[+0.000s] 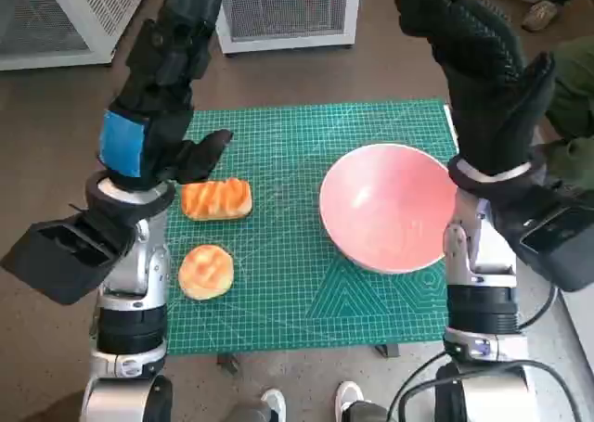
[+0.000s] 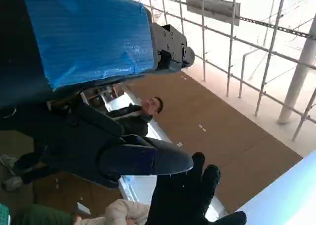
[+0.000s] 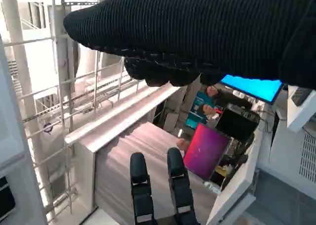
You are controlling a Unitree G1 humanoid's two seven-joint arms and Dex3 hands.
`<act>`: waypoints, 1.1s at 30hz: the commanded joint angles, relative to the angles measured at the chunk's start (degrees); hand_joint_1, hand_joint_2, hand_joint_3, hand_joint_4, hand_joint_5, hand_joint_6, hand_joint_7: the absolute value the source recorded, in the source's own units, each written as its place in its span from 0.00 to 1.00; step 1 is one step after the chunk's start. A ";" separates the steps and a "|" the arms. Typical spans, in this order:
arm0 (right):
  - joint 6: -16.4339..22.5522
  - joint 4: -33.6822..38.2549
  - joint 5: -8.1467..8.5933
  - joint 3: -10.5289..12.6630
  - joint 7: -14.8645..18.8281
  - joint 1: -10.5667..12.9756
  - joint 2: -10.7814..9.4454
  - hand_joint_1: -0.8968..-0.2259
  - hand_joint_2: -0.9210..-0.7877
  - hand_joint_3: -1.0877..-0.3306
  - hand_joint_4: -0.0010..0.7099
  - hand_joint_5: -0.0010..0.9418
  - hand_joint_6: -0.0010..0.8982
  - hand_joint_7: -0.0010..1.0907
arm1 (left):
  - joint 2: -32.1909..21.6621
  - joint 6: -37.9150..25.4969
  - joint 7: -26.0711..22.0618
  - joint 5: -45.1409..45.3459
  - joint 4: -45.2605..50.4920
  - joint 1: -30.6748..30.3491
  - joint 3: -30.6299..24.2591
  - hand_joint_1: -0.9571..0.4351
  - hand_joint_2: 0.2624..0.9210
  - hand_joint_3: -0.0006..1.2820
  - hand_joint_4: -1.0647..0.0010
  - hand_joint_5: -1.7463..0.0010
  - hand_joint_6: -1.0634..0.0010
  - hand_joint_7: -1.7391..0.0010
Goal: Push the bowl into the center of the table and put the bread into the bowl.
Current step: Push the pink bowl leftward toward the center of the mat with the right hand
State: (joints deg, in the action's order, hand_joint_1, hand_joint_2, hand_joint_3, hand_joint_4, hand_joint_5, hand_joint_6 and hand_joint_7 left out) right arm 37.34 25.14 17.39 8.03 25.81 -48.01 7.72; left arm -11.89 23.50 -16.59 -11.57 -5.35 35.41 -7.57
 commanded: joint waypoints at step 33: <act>2.75 7.42 0.24 3.29 1.22 1.01 3.97 0.39 0.00 0.52 0.43 0.00 0.29 0.33 | -0.04 1.16 -0.27 -0.09 -0.34 0.73 0.00 0.19 1.00 0.27 0.87 1.00 0.78 0.98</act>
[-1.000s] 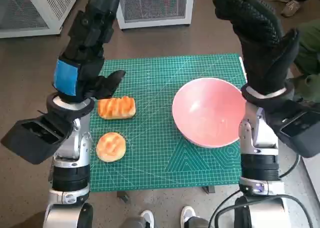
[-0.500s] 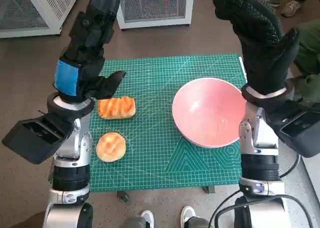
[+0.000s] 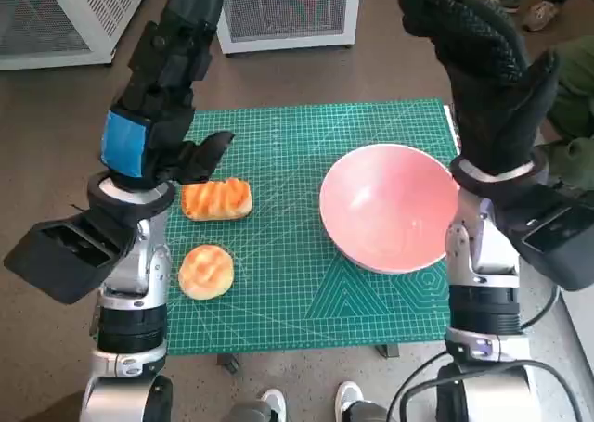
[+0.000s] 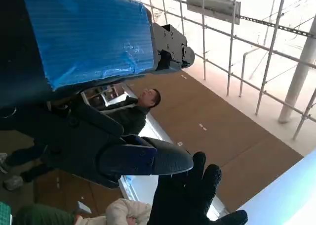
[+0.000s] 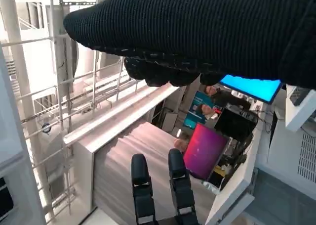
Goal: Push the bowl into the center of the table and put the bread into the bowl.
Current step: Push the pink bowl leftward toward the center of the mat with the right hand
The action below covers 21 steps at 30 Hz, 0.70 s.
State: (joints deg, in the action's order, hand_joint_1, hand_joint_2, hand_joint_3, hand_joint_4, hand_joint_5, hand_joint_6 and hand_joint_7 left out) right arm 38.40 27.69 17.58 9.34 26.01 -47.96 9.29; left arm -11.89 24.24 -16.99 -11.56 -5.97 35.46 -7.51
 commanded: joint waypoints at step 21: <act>6.69 33.23 -3.81 9.08 -8.22 -0.84 11.03 0.35 0.00 0.47 0.41 0.00 0.26 0.32 | 0.08 -1.52 0.30 -0.32 2.17 -0.43 0.11 0.18 1.00 0.27 0.87 1.00 0.78 0.99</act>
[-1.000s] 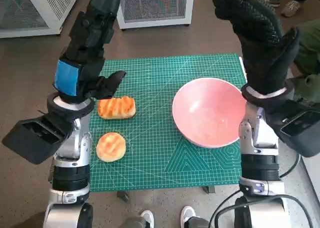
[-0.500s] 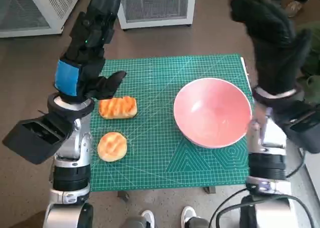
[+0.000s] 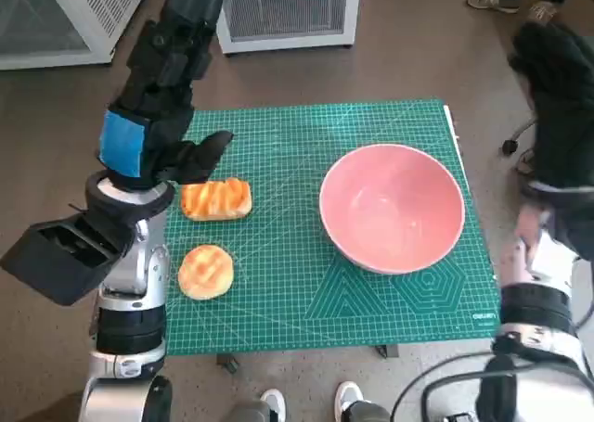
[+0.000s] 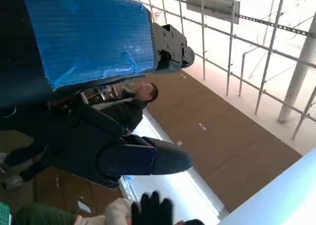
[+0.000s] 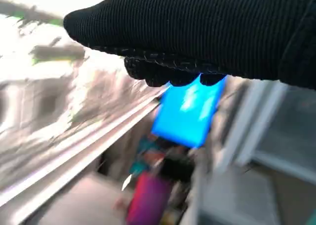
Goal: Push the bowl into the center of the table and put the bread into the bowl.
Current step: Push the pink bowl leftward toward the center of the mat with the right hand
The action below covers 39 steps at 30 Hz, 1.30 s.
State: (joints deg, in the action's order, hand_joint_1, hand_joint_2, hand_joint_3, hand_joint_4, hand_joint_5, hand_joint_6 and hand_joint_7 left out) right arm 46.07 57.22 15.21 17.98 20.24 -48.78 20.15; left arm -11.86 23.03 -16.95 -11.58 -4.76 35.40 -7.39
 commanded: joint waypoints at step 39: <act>-15.46 17.05 -5.73 0.15 -10.56 2.56 -3.25 0.53 0.00 0.35 0.44 0.00 0.27 0.35 | -1.20 -0.52 -0.88 -1.03 1.11 -0.59 -0.89 0.18 1.00 0.28 0.87 1.00 0.77 0.99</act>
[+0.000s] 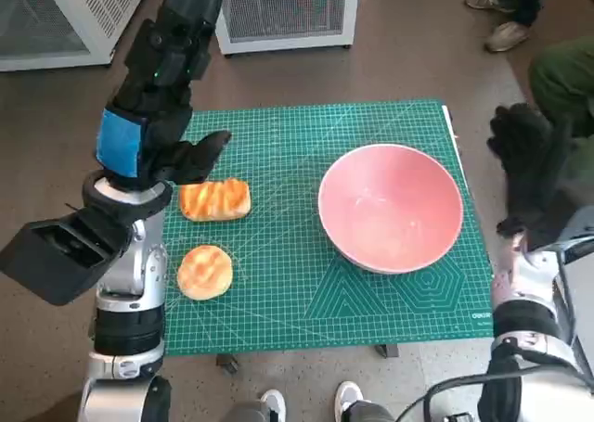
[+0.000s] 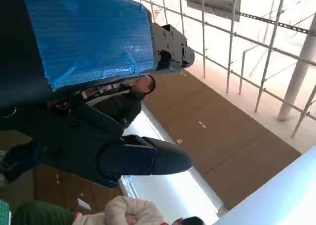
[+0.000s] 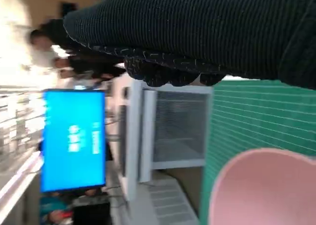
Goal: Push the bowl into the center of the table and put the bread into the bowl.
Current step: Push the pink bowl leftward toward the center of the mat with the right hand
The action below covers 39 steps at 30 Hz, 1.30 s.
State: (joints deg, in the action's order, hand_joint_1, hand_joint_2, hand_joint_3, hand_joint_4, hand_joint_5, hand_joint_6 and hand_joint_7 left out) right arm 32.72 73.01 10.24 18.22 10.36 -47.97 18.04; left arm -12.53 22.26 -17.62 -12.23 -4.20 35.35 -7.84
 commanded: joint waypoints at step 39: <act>-6.07 1.96 -2.58 -0.79 0.89 0.51 -9.28 0.45 0.00 0.41 0.46 0.01 0.35 0.23 | -1.83 -2.15 0.74 0.49 3.47 -1.84 -1.63 0.20 1.00 0.28 0.88 1.00 0.77 0.99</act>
State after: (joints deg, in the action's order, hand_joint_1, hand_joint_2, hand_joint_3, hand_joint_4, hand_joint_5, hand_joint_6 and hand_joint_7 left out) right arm 27.76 74.24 7.60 17.23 10.55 -47.63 9.72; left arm -13.73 20.53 -17.46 -12.05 -1.47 34.09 -9.14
